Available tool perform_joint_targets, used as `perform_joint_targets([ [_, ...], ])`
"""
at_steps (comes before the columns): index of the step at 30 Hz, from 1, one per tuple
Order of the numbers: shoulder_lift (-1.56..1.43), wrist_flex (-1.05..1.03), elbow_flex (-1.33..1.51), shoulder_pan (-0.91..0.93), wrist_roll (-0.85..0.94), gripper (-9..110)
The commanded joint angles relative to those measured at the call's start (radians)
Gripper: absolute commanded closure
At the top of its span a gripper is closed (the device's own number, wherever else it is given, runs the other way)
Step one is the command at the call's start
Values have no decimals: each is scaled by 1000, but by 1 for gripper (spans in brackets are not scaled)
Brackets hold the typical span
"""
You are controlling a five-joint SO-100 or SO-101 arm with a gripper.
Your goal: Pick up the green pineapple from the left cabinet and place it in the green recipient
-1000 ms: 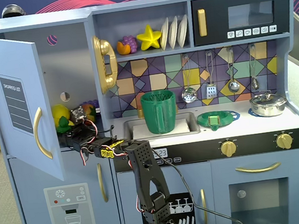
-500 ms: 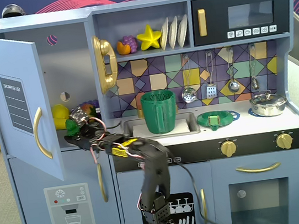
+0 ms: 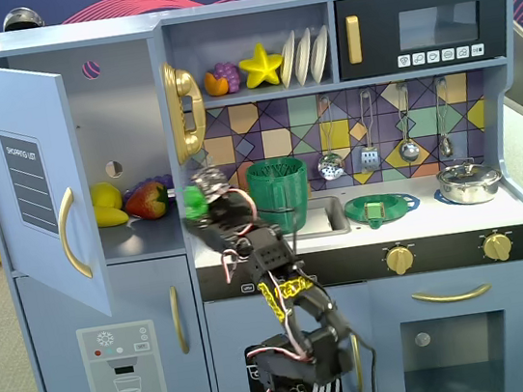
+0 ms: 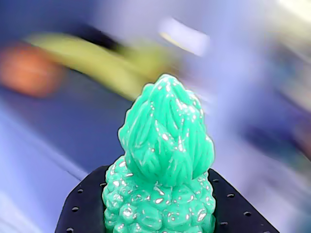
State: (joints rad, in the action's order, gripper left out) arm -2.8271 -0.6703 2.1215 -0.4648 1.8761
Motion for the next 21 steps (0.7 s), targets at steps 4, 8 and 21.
perform_joint_targets([
  [4, 169, -14, -169, 334, -83, 101],
  [8, 396, 69, -327, 453, -127, 101],
  [21, 905, 112, -913, 552, -172, 101],
])
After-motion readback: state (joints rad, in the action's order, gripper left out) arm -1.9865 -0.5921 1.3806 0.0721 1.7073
